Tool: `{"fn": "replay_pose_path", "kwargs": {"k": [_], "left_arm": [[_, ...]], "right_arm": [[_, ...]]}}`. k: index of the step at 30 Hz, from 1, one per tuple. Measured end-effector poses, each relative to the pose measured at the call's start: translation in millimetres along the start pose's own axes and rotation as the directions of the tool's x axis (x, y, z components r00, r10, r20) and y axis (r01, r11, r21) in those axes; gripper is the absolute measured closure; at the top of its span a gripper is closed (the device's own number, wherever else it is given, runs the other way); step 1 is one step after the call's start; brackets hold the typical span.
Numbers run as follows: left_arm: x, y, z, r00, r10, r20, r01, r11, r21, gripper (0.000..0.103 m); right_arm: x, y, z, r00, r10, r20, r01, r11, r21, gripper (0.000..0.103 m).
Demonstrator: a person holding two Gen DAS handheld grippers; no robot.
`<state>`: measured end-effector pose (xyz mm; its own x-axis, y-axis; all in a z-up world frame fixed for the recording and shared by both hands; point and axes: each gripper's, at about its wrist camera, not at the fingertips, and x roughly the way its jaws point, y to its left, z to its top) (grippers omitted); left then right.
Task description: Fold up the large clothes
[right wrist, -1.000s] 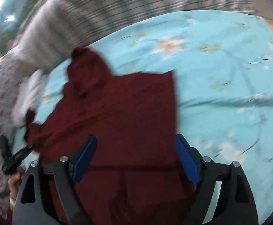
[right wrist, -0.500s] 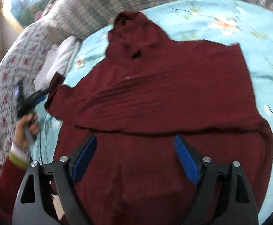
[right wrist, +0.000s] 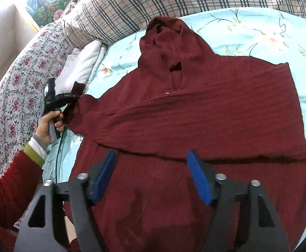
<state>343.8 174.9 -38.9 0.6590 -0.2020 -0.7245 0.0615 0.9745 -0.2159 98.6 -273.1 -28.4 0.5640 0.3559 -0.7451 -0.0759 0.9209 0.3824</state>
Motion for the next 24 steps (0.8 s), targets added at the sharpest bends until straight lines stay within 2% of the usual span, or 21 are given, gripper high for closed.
{"fn": "replay_pose_path", "kwargs": {"k": [3, 4, 7, 9, 12, 13, 14, 16, 17, 20, 24], "left_arm": [[-35.2, -20.4, -16.5, 0.993, -0.112, 0.044, 0.113, 0.994, -0.007, 0.100], [-46.1, -31.1, -22.9, 0.987, -0.152, 0.058, 0.152, 0.988, 0.001, 0.100], [-71.5, -68.9, -39.6, 0.964, -0.255, 0.077, 0.254, 0.967, 0.022, 0.100], [-86.9, -101.0, -52.8, 0.938, -0.337, 0.077, 0.335, 0.941, 0.036, 0.100], [-106.1, -160.4, -75.4, 0.881, -0.470, 0.060, 0.466, 0.882, 0.070, 0.100], [-106.2, -178.9, -79.3, 0.868, -0.493, 0.050, 0.489, 0.869, 0.077, 0.100], [-107.5, -205.4, -89.8, 0.846, -0.533, 0.029, 0.528, 0.844, 0.098, 0.100], [-105.0, -246.4, -106.0, 0.823, -0.568, -0.014, 0.565, 0.815, 0.129, 0.100], [-97.6, -272.2, -119.0, 0.808, -0.586, -0.061, 0.588, 0.795, 0.146, 0.100], [-78.5, -318.9, -149.2, 0.787, -0.599, -0.145, 0.616, 0.768, 0.173, 0.100], [-52.6, -357.1, -180.7, 0.773, -0.594, -0.223, 0.632, 0.752, 0.186, 0.100]], "right_arm": [[-2.4, -3.3, -3.1, 1.000, 0.010, 0.007, -0.011, 1.000, 0.016, 0.047], [-3.7, -4.3, -4.3, 1.000, 0.009, 0.010, -0.010, 1.000, 0.022, 0.051], [-10.1, -9.2, -7.2, 1.000, 0.008, 0.027, -0.009, 0.999, 0.039, 0.052], [-15.8, -14.5, -8.9, 0.999, 0.008, 0.038, -0.010, 0.999, 0.053, 0.052], [-25.3, -25.7, -10.4, 0.998, -0.003, 0.062, -0.003, 0.996, 0.089, 0.052], [-27.9, -29.9, -10.8, 0.998, -0.009, 0.069, 0.002, 0.995, 0.103, 0.052], [-31.0, -33.8, -11.7, 0.997, -0.017, 0.077, 0.008, 0.993, 0.118, 0.052], [-38.7, -43.3, -13.3, 0.995, -0.033, 0.097, 0.019, 0.989, 0.148, 0.052], [-42.3, -47.8, -14.0, 0.994, -0.045, 0.104, 0.027, 0.987, 0.161, 0.052], [-55.9, -63.3, -17.4, 0.988, -0.080, 0.129, 0.052, 0.978, 0.204, 0.052], [-68.8, -79.2, -20.3, 0.983, -0.105, 0.149, 0.067, 0.968, 0.243, 0.052]]}}
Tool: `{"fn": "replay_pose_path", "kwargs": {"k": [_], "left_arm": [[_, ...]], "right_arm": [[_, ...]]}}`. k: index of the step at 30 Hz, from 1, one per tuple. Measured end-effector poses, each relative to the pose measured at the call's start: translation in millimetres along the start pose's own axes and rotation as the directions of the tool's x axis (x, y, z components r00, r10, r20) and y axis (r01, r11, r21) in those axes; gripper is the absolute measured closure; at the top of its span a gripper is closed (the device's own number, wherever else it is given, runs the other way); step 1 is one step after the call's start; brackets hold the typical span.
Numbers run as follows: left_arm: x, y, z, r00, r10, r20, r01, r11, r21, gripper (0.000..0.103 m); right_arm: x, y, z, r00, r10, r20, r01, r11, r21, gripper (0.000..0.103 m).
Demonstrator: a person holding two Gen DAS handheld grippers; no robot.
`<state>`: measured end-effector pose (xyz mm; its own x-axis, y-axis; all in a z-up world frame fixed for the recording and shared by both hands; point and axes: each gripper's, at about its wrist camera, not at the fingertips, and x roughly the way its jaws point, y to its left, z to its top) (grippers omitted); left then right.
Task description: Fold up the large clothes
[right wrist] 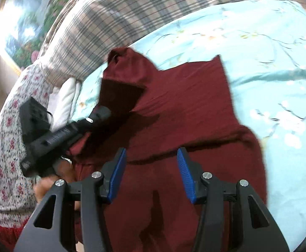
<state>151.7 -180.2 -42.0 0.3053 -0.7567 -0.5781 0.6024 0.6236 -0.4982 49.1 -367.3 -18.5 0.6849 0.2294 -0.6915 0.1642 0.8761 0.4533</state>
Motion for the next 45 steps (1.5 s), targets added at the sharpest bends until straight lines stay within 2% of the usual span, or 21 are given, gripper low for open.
{"fn": "replay_pose_path", "kwargs": {"k": [5, 7, 12, 16, 18, 19, 20, 22, 23, 24, 26, 27, 28, 29, 32, 35, 37, 40, 42, 45], "left_arm": [[39.5, 4.7, -9.6, 0.995, 0.023, -0.100, -0.022, 1.000, 0.015, 0.099], [38.4, 5.9, -14.4, 0.992, 0.020, -0.121, -0.019, 1.000, 0.014, 0.094], [-7.2, 4.7, -33.1, 0.993, 0.024, -0.112, -0.020, 0.999, 0.042, 0.053], [-74.0, 28.3, -48.5, 0.990, 0.134, -0.034, -0.133, 0.990, 0.047, 0.050], [-117.7, 59.1, -53.9, 0.965, 0.258, 0.038, -0.258, 0.966, -0.007, 0.048], [-131.1, 69.8, -55.1, 0.953, 0.297, 0.058, -0.295, 0.955, -0.032, 0.048], [-150.6, 89.2, -57.1, 0.930, 0.357, 0.085, -0.350, 0.933, -0.082, 0.048], [-170.9, 120.4, -59.3, 0.904, 0.417, 0.092, -0.400, 0.903, -0.155, 0.047], [-176.8, 139.2, -60.7, 0.896, 0.439, 0.070, -0.419, 0.886, -0.197, 0.048], [-179.7, 151.1, -61.6, 0.896, 0.441, 0.056, -0.420, 0.879, -0.225, 0.048], [-180.4, 169.0, -61.7, 0.909, 0.415, 0.041, -0.392, 0.884, -0.254, 0.048], [-176.3, 172.0, -60.6, 0.913, 0.408, 0.031, -0.389, 0.889, -0.243, 0.048], [-173.0, 171.8, -59.1, 0.913, 0.406, 0.026, -0.390, 0.891, -0.234, 0.048], [-167.8, 172.0, -58.1, 0.915, 0.402, 0.019, -0.389, 0.896, -0.216, 0.048], [-154.9, 172.1, -57.7, 0.912, 0.411, -0.005, -0.405, 0.897, -0.179, 0.049], [-143.9, 165.5, -56.7, 0.908, 0.420, -0.007, -0.416, 0.897, -0.151, 0.048], [-140.1, 160.2, -57.3, 0.906, 0.424, -0.008, -0.421, 0.898, -0.124, 0.048], [-135.5, 153.0, -57.7, 0.902, 0.431, -0.011, -0.430, 0.898, -0.092, 0.049], [-138.0, 150.8, -59.7, 0.901, 0.433, -0.017, -0.433, 0.898, -0.074, 0.049], [-149.1, 152.5, -64.0, 0.902, 0.431, -0.030, -0.432, 0.899, -0.068, 0.049]], "right_arm": [[-1.9, -14.0, 6.9, 1.000, 0.007, 0.022, -0.008, 0.998, 0.068, 0.052], [1.7, -17.1, 9.1, 1.000, 0.019, 0.022, -0.021, 0.995, 0.095, 0.051], [25.7, -13.2, 15.4, 0.997, 0.072, -0.015, -0.069, 0.987, 0.143, 0.048], [52.7, -7.2, 24.7, 0.997, 0.055, -0.059, -0.046, 0.989, 0.143, 0.048], [63.8, -4.0, 28.5, 0.997, 0.040, -0.071, -0.030, 0.991, 0.132, 0.048], [70.0, -1.1, 30.7, 0.997, 0.020, -0.077, -0.011, 0.993, 0.113, 0.048], [75.0, 0.0, 32.5, 0.997, 0.002, -0.083, 0.006, 0.995, 0.102, 0.048], [88.3, -0.3, 35.5, 0.994, -0.025, -0.103, 0.035, 0.995, 0.093, 0.048], [95.5, -0.1, 36.3, 0.992, -0.040, -0.118, 0.050, 0.995, 0.086, 0.048], [103.1, 1.8, 37.4, 0.990, -0.058, -0.126, 0.067, 0.995, 0.072, 0.048], [109.7, 4.8, 40.3, 0.988, -0.086, -0.127, 0.092, 0.995, 0.043, 0.061], [112.4, 5.8, 42.3, 0.987, -0.097, -0.131, 0.103, 0.994, 0.040, 0.088], [113.0, 6.2, 45.6, 0.988, -0.085, -0.130, 0.092, 0.994, 0.051, 0.095], [109.6, 8.5, 49.3, 0.992, -0.066, -0.112, 0.072, 0.996, 0.055, 0.095], [67.1, 22.2, 63.4, 0.999, -0.036, 0.038, 0.036, 0.999, 0.012, 0.096], [33.9, 15.4, 73.0, 0.991, -0.068, 0.119, 0.066, 0.998, 0.016, 0.096], [30.2, -3.2, 74.7, 0.988, -0.111, 0.108, 0.107, 0.993, 0.040, 0.096], [41.1, -32.8, 68.6, 0.991, -0.123, 0.046, 0.117, 0.987, 0.112, 0.096], [43.4, -38.1, 65.6, 0.991, -0.128, 0.041, 0.122, 0.985, 0.124, 0.096], [33.7, -32.7, 69.7, 0.995, -0.075, 0.066, 0.065, 0.988, 0.141, 0.096]]}}
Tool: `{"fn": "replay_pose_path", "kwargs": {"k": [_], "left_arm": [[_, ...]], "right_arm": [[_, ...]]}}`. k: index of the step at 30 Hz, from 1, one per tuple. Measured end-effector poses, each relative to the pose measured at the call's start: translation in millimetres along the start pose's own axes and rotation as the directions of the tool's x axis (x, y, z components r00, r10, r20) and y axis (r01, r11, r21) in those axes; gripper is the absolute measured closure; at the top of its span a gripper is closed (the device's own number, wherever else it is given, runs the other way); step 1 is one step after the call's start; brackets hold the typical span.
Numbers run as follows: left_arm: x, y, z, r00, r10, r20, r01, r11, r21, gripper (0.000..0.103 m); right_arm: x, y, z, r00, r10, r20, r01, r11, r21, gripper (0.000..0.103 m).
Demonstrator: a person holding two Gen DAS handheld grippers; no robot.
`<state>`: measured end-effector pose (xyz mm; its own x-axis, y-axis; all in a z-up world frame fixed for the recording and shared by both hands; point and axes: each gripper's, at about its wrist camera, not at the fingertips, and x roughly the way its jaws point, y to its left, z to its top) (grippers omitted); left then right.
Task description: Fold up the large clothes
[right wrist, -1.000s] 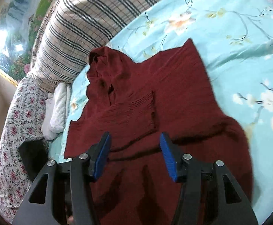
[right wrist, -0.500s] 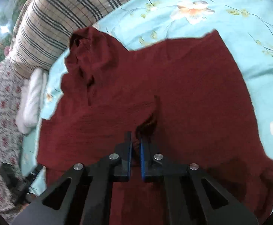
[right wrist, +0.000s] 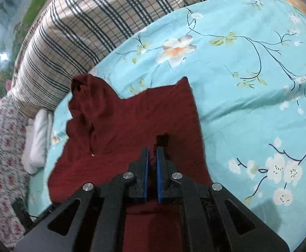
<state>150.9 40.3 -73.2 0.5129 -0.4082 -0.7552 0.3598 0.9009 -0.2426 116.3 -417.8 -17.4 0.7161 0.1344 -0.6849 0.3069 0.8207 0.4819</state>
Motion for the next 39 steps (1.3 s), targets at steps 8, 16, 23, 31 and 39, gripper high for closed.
{"fn": "replay_pose_path", "kwargs": {"k": [8, 16, 23, 31, 39], "left_arm": [[2.6, 10.2, -2.8, 0.999, 0.044, -0.008, -0.044, 0.999, 0.027, 0.049], [0.3, 14.1, 2.5, 0.999, -0.008, 0.039, 0.010, 0.998, -0.060, 0.087], [-1.9, 22.5, 2.3, 1.000, -0.014, 0.006, 0.014, 0.999, -0.050, 0.064], [14.3, 21.7, 11.0, 0.997, -0.080, -0.005, 0.080, 0.997, -0.021, 0.047], [26.0, 22.9, 15.1, 0.980, -0.196, -0.021, 0.196, 0.981, -0.004, 0.085]], "right_arm": [[-43.2, 45.1, 23.5, 0.985, 0.158, 0.071, -0.154, 0.986, -0.055, 0.096], [-11.9, 8.3, 8.3, 0.998, -0.063, -0.015, 0.062, 0.996, -0.058, 0.095], [-5.3, 14.3, -11.9, 0.979, -0.199, -0.053, 0.193, 0.976, -0.104, 0.084], [109.5, 204.2, -35.9, 0.851, 0.244, -0.466, -0.437, 0.820, -0.370, 0.057], [256.7, 310.7, -87.4, 0.707, 0.056, -0.705, -0.531, 0.700, -0.477, 0.056]]}}
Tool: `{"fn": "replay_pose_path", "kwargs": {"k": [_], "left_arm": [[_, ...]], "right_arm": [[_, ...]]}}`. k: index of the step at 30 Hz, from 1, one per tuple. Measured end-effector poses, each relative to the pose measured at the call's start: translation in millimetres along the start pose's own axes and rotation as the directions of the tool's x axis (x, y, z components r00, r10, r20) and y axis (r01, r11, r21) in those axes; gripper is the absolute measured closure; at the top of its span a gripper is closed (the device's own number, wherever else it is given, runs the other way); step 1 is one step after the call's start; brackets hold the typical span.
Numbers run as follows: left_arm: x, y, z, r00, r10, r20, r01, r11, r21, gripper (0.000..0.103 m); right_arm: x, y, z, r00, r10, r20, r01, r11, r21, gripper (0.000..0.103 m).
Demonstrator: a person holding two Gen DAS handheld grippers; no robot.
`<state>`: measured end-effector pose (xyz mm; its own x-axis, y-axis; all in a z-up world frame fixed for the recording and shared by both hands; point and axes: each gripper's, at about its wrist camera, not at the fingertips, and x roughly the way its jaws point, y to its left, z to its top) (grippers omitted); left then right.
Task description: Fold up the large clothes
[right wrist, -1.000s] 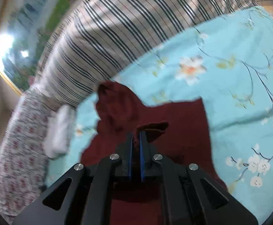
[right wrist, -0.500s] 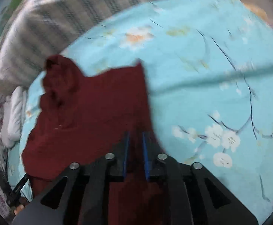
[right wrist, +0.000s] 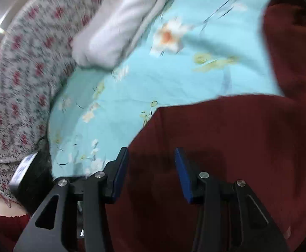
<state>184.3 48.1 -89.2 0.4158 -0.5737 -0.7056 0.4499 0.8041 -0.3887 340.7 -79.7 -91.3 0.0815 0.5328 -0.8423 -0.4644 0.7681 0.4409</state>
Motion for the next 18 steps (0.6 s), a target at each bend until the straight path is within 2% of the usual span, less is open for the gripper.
{"fn": "replay_pose_path", "kwargs": {"k": [2, 4, 8, 10, 11, 13, 15, 18], "left_arm": [[-1.2, 2.0, 0.1, 1.000, -0.012, 0.009, 0.012, 1.000, -0.010, 0.091], [-11.4, 3.7, -0.6, 0.999, -0.009, 0.048, 0.010, 1.000, -0.029, 0.094], [-32.3, 2.2, -2.5, 0.994, 0.024, 0.110, -0.014, 0.996, -0.083, 0.095], [-30.0, 3.1, -6.9, 0.993, 0.064, 0.101, -0.056, 0.995, -0.087, 0.095], [-24.8, 6.6, -9.7, 0.993, 0.092, 0.079, -0.085, 0.992, -0.090, 0.096], [-21.9, 15.9, -13.3, 0.995, 0.092, 0.043, -0.086, 0.988, -0.130, 0.095], [-28.5, 22.1, -14.8, 0.997, 0.073, 0.029, -0.068, 0.985, -0.157, 0.095], [-45.5, 18.7, -15.4, 0.996, 0.088, 0.016, -0.085, 0.987, -0.133, 0.094]], "right_arm": [[11.4, -4.6, 5.5, 1.000, -0.015, -0.017, 0.015, 1.000, -0.008, 0.058], [7.2, -3.8, 9.6, 1.000, 0.003, 0.006, -0.003, 1.000, -0.011, 0.097], [-15.9, -4.2, 19.9, 0.981, 0.049, 0.190, -0.054, 0.998, 0.020, 0.097], [-15.8, -8.2, 20.1, 0.966, 0.026, 0.255, -0.043, 0.997, 0.059, 0.097], [-10.9, -9.2, 19.0, 0.965, -0.005, 0.264, -0.015, 0.997, 0.075, 0.097], [8.6, -13.2, 14.8, 0.974, -0.075, 0.216, 0.054, 0.993, 0.103, 0.096], [10.9, -17.3, 7.3, 0.978, -0.067, 0.199, 0.043, 0.991, 0.125, 0.095], [-21.5, -20.7, -4.9, 0.967, -0.069, 0.246, 0.028, 0.986, 0.165, 0.084]]}}
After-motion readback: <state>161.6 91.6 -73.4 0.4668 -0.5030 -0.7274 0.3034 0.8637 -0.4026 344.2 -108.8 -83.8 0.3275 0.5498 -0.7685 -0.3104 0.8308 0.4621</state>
